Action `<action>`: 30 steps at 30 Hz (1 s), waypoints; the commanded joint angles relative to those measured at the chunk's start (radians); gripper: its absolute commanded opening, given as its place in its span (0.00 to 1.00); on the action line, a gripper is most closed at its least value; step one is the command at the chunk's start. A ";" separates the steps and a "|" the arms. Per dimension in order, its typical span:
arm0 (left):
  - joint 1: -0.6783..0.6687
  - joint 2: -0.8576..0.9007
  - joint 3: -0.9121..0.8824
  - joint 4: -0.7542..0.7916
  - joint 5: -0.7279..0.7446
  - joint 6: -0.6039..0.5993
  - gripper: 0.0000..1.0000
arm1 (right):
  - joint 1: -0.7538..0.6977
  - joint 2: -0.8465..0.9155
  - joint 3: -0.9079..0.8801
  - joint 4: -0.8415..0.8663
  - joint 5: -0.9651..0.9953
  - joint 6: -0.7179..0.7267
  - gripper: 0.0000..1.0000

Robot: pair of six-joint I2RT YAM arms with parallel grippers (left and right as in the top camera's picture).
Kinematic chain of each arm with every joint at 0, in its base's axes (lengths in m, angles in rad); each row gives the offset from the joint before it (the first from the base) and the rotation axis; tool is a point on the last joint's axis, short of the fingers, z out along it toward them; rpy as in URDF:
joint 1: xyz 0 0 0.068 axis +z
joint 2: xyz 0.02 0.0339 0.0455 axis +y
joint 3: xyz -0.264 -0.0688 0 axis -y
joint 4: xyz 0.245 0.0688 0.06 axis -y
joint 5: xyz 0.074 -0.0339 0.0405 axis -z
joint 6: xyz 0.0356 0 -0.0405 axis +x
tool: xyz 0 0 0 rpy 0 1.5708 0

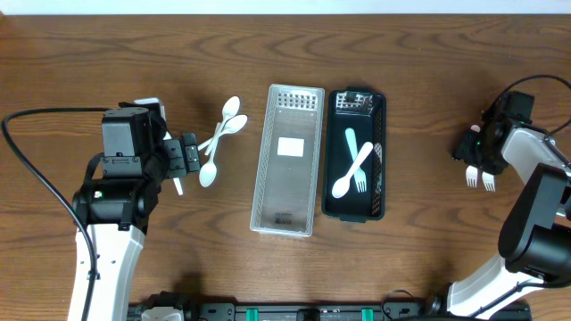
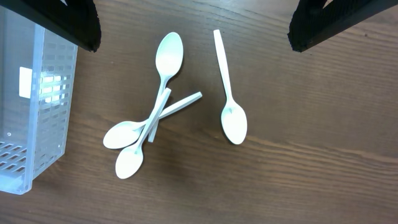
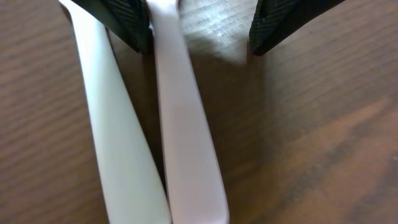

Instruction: Pack container

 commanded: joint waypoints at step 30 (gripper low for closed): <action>0.005 0.000 0.019 -0.002 0.003 0.006 0.98 | 0.584 -0.356 -0.005 -0.038 -0.200 0.168 0.01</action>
